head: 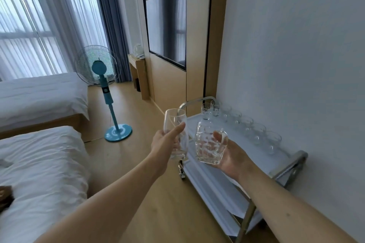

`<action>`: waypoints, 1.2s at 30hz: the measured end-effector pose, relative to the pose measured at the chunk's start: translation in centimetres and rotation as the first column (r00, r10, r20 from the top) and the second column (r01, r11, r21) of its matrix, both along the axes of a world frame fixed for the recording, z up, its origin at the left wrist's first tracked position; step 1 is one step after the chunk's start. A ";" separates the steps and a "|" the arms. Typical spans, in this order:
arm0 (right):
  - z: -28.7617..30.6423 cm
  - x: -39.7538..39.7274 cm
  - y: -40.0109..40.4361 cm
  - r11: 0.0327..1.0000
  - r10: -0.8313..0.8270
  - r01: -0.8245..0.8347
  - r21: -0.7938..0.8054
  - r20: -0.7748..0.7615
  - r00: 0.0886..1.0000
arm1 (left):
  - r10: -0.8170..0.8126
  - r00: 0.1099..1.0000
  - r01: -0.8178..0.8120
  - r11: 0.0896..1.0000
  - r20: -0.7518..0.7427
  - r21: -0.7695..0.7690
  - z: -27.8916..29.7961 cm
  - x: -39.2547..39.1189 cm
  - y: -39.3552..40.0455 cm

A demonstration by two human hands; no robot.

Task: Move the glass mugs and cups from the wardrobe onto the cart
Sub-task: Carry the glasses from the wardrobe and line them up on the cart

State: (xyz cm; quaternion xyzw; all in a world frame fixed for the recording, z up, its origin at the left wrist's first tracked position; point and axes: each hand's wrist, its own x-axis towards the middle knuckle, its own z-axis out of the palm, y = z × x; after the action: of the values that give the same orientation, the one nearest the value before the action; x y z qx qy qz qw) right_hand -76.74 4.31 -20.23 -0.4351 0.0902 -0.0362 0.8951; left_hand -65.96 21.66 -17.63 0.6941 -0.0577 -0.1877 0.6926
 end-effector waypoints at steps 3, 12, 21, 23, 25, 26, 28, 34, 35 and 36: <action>0.2 3.3 -2.2 1.000 0.000 0.001 0.016 -0.010 1.000 | -0.023 1.000 0.023 1.000 -0.004 0.015 0.9 3.8 -2.0; -1.1 11.8 -8.2 0.989 -0.053 0.064 0.135 -0.087 0.995 | -0.064 0.998 0.063 0.994 0.014 0.091 0.0 12.9 -7.5; -4.6 18.1 -11.9 0.965 -0.187 0.219 0.143 -0.211 0.960 | -0.133 0.989 0.140 0.984 -0.069 0.113 -4.1 21.0 -13.1; -5.5 19.7 -12.9 0.947 -0.247 0.285 0.148 -0.230 0.941 | -0.160 0.984 0.169 0.978 -0.081 0.125 -4.8 23.4 -14.4; -6.2 21.3 -13.8 0.927 -0.319 0.356 0.120 -0.247 0.915 | -0.190 0.977 0.201 0.971 -0.096 0.128 -5.6 25.8 -15.7; -6.6 22.2 -14.2 0.917 -0.344 0.383 0.110 -0.269 0.900 | -0.210 0.972 0.223 0.966 -0.102 0.133 -5.9 26.9 -16.4; -6.8 24.0 -14.5 0.902 -0.395 0.429 0.056 -0.299 0.869 | -0.258 0.959 0.273 0.951 -0.115 0.147 -6.4 29.2 -17.4; -7.0 28.1 -15.5 0.850 -0.504 0.526 -0.025 -0.325 0.800 | -0.370 0.925 0.380 0.912 -0.090 0.153 -6.6 36.6 -20.4; -7.0 28.7 -15.6 0.828 -0.533 0.559 -0.026 -0.342 0.774 | -0.383 0.919 0.394 0.906 -0.095 0.157 -6.7 37.7 -20.9; -7.2 29.3 -15.6 0.808 -0.556 0.589 -0.023 -0.360 0.749 | -0.395 0.913 0.407 0.899 -0.100 0.159 -6.9 38.6 -21.3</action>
State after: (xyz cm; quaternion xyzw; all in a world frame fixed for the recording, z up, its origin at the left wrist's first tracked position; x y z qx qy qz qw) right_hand -47.41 -11.30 -27.39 -0.3441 0.3780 -0.2266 0.8291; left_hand -27.33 0.39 -24.49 0.7194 -0.1598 -0.3534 0.5763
